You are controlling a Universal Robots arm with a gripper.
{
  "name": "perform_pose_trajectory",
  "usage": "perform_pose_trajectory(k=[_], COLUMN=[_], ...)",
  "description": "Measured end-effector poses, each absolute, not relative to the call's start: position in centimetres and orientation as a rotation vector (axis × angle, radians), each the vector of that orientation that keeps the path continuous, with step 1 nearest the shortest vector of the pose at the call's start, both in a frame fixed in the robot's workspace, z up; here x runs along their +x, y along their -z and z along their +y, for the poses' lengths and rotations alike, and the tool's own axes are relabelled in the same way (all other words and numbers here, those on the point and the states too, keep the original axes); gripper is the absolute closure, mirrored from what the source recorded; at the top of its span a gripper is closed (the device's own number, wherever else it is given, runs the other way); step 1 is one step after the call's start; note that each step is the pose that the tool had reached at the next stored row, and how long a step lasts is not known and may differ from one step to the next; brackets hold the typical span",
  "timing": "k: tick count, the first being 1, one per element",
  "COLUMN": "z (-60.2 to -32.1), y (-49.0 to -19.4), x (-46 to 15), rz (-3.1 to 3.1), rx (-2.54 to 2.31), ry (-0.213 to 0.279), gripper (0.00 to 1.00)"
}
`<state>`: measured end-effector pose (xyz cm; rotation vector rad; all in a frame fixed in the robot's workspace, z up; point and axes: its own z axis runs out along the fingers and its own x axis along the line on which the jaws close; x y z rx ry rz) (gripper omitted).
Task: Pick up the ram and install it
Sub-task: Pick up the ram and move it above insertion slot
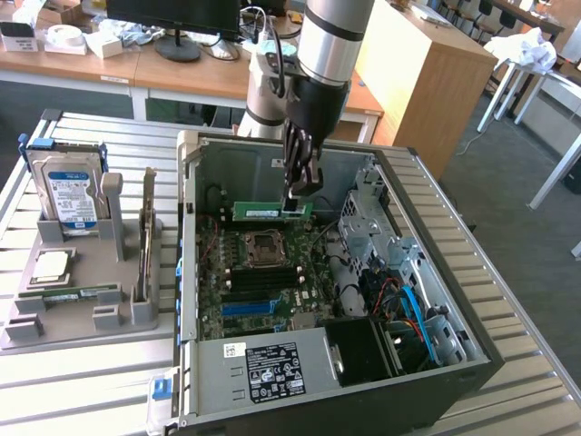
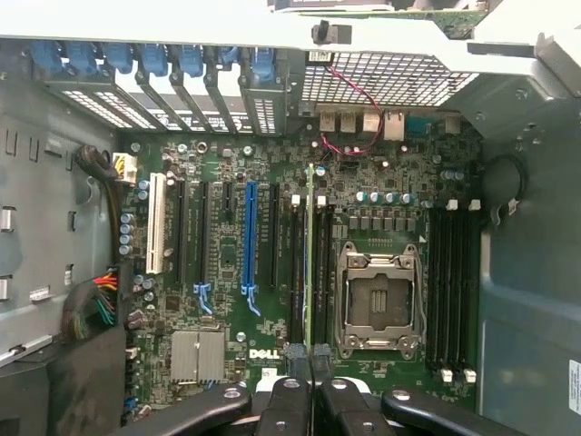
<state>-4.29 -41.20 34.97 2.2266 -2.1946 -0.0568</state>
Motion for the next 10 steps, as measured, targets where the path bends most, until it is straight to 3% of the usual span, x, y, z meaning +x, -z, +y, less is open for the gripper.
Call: perform_pose_trajectory(k=[10], z=[-41.2], y=[-34.24], x=[-4.29], rz=[-2.196], rx=[2.225], ry=[0.057], gripper=[0.88])
